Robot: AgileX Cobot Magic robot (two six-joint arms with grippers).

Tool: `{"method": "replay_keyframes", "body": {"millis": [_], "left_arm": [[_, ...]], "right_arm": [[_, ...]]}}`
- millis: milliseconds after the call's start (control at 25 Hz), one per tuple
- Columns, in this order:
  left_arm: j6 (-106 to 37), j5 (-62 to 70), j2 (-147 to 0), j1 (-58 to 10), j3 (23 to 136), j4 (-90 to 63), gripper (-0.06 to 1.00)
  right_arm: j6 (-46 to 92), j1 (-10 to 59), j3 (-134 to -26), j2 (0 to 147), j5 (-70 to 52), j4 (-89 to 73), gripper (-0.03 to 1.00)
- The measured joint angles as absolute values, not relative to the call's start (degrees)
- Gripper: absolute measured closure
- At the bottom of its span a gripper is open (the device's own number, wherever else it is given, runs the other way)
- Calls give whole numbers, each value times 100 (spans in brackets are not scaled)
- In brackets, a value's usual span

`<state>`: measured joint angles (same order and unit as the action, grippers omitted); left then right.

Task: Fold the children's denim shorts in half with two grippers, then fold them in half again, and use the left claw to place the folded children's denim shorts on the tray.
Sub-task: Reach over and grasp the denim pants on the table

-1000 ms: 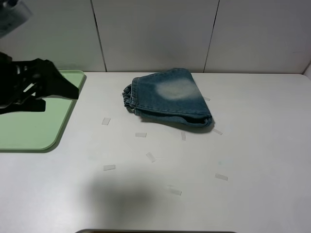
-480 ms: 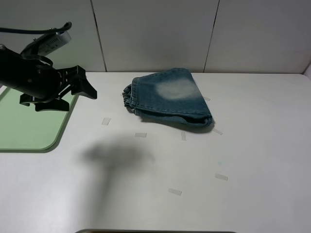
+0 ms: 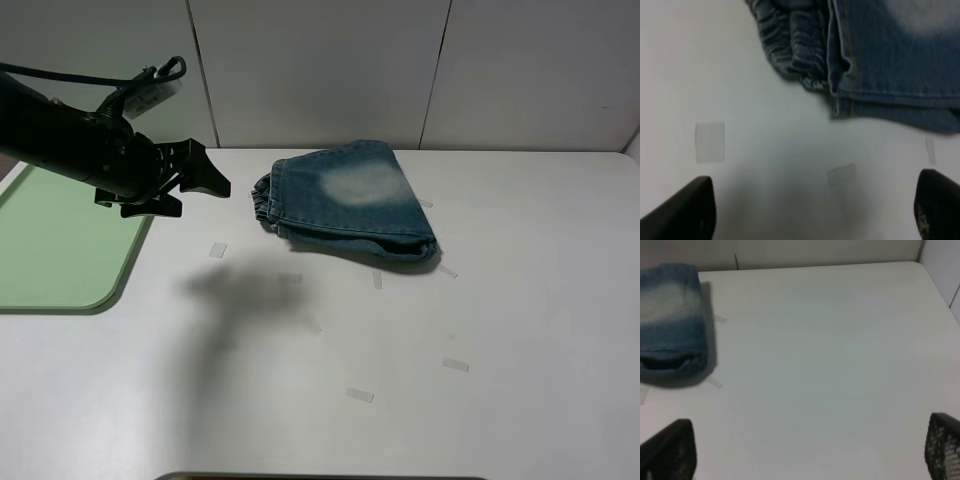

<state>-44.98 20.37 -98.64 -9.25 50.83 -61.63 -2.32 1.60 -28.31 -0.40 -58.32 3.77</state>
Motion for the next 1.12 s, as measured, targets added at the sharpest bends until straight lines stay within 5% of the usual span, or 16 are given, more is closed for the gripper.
{"method": "replay_keyframes", "body": {"millis": [1120], "left_arm": [[-4353,2190,-12184,-1115,7058,-6757,15]], "right_arm": [[-232,160,-2831,-40,-5832,382,27]]}}
